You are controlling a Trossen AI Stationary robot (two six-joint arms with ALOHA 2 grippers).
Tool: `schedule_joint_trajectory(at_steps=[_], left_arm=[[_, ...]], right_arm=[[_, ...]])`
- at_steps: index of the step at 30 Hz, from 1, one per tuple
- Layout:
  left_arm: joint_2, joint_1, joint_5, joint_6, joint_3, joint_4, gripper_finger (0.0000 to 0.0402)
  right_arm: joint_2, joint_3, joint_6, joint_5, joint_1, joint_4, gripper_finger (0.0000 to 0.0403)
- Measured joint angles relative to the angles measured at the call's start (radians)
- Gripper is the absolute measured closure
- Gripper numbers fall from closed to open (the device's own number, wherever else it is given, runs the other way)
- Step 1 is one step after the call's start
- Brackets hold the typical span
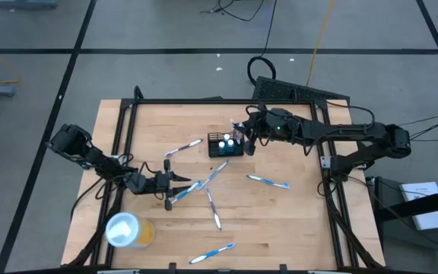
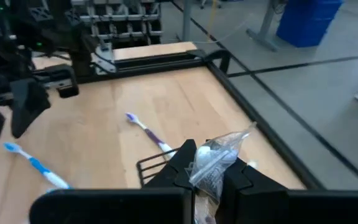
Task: Pick & Place toothbrushing station
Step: Put the purple toothbrush into the black organizer
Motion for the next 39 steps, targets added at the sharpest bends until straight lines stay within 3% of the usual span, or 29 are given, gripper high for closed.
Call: schedule_joint_trajectory(at_steps=[17,29,39], left_arm=[[0.0,0.005,-0.002,0.001,0.0,0.001,0.0289],[0.0,0.005,-0.002,0.0,0.0,0.002,0.0289],[0.0,0.005,-0.002,-0.003,0.0,0.0,0.0289]], right_arm=[[0.004,-0.085,0.062,-0.122,-0.093,0.066,0.0392],[0.151,-0.086,0.073,-0.177,-0.119,0.155,0.0392],[0.179,-0.085,0.079,-0.181,-0.129,0.175,0.0392]])
